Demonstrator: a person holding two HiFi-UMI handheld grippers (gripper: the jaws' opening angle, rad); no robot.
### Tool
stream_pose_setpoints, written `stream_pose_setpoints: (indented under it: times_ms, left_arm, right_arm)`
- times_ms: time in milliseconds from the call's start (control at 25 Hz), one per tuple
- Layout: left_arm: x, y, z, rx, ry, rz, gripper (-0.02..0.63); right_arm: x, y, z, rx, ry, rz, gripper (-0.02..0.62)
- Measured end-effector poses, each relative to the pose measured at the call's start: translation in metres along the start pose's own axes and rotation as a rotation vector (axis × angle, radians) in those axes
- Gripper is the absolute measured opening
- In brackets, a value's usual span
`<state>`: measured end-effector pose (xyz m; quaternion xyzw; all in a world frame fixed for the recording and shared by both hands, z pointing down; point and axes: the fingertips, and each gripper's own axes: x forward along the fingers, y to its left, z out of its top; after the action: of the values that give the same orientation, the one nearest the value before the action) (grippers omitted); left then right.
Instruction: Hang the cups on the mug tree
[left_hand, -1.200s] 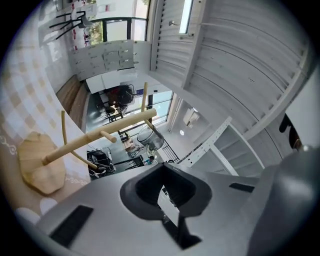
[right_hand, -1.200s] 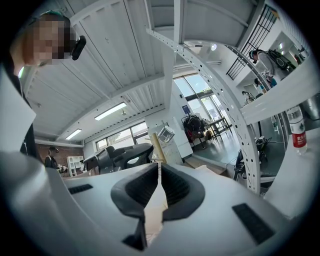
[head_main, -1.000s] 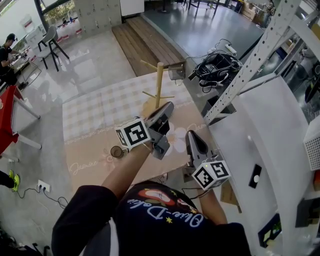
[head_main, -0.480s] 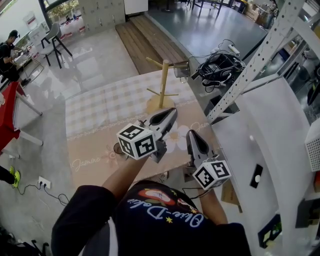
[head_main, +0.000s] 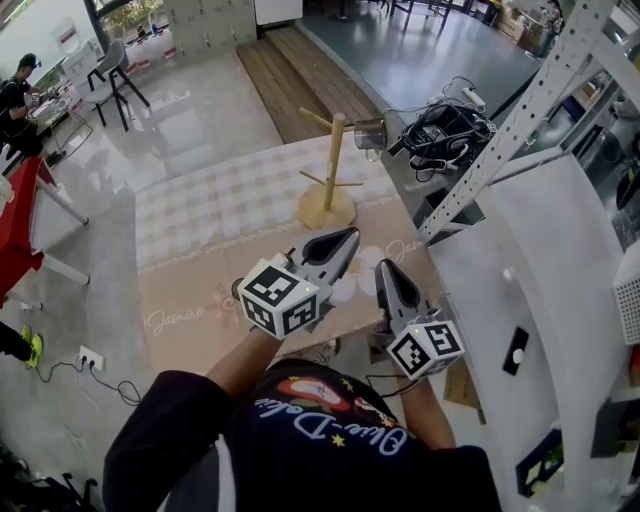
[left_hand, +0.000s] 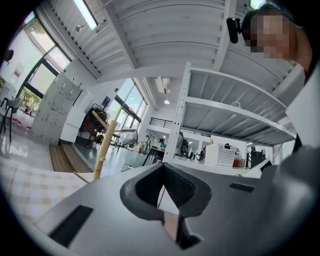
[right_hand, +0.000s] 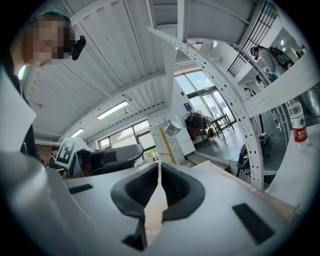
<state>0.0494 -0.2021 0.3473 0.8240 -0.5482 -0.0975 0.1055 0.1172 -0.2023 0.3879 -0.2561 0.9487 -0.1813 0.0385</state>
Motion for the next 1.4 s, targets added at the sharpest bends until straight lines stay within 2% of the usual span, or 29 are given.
stream_pose_setpoints:
  times_ms: [360, 560, 960, 1280, 1400]
  left_arm:
    - [-0.013, -0.009, -0.009, 0.049, 0.028, 0.027, 0.008]
    - [-0.019, -0.011, -0.013, 0.034, 0.030, 0.024, 0.008]
    - [-0.030, -0.015, -0.009, 0.066, 0.020, 0.042, 0.008]
    - [-0.051, -0.015, -0.016, 0.092, 0.033, 0.088, 0.008]
    - [-0.067, -0.008, -0.021, 0.091, 0.038, 0.130, 0.009]
  right_arm:
    - [-0.002, 0.006, -0.003, 0.002, 0.004, 0.018, 0.026]
    - [-0.001, 0.011, -0.005, -0.019, 0.008, 0.031, 0.026]
    - [-0.005, 0.015, -0.004, -0.041, 0.015, 0.040, 0.026]
    - [-0.008, 0.021, -0.010, -0.055, 0.044, 0.068, 0.026]
    - [-0.006, 0.028, -0.013, -0.060, 0.059, 0.097, 0.026]
